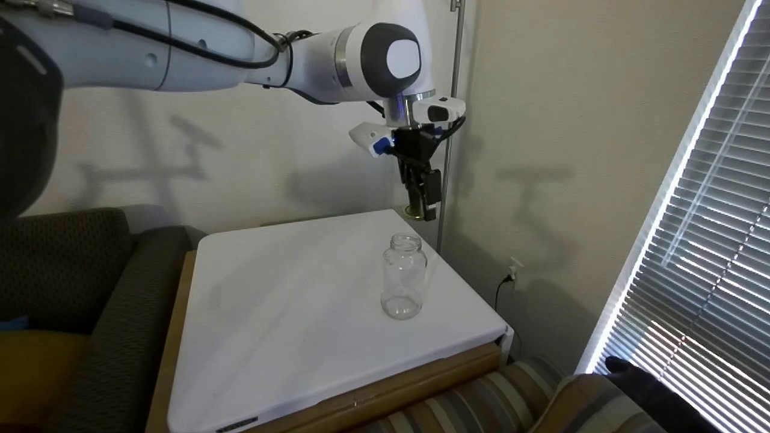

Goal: Put the lid on the glass jar

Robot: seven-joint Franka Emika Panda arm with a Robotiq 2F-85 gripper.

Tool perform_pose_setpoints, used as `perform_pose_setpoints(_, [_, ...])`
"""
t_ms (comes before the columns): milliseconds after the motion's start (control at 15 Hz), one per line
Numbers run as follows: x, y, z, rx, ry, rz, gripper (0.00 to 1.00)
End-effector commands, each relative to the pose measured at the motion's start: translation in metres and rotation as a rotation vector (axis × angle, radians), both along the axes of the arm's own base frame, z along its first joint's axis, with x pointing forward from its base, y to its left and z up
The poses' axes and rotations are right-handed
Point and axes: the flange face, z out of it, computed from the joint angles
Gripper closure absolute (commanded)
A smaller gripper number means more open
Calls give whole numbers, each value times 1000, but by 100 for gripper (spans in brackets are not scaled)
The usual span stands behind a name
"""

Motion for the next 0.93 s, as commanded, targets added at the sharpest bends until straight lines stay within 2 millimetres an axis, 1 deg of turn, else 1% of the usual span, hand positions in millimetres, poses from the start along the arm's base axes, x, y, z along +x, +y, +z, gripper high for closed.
perform_pose_setpoints(0, [-1,-7,-8,7,4,-27,53])
perform_pose_setpoints(200, [-1,-7,-15,11,6,-32,53])
perform_pose_setpoints(667, [-3,-10,-24,29,13,-46,53])
perform_pose_setpoints(867, [-3,-11,-31,32,20,-47,53])
